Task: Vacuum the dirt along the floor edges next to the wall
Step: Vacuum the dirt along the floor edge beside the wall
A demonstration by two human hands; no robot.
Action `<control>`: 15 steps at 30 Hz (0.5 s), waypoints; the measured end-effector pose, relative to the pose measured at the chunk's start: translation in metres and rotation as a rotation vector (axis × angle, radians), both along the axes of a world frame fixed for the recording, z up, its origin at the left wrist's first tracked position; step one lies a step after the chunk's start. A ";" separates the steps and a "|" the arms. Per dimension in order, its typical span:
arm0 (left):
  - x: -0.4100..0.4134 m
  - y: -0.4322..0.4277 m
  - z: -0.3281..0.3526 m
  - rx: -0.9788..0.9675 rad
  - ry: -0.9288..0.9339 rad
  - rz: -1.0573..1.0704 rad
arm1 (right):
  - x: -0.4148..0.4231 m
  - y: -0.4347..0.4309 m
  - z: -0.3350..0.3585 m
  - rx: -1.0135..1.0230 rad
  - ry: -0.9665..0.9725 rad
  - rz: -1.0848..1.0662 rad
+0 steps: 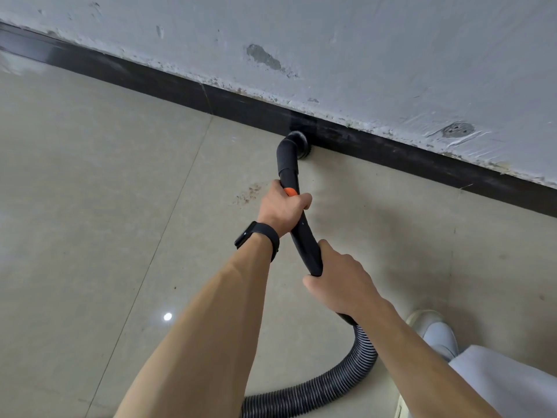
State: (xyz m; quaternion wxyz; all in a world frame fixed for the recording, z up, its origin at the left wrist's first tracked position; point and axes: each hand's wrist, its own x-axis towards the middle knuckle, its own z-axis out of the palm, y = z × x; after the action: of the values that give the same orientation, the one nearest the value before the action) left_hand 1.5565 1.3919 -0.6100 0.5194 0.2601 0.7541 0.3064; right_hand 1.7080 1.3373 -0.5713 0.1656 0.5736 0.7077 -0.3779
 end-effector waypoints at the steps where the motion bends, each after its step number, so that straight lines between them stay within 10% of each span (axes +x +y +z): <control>1: -0.002 -0.001 -0.001 -0.001 -0.001 0.009 | -0.003 0.001 0.001 -0.003 0.005 0.003; 15: -0.098 -0.112 0.024 -0.074 -0.012 0.279 | -0.086 -0.056 0.021 -0.116 0.023 0.307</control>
State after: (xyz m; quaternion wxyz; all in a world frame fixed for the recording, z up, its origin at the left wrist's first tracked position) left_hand 1.4583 1.2802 -0.5861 0.4856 0.1317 0.7906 0.3490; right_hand 1.6215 1.2815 -0.5506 0.2462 0.4437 0.7659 -0.3949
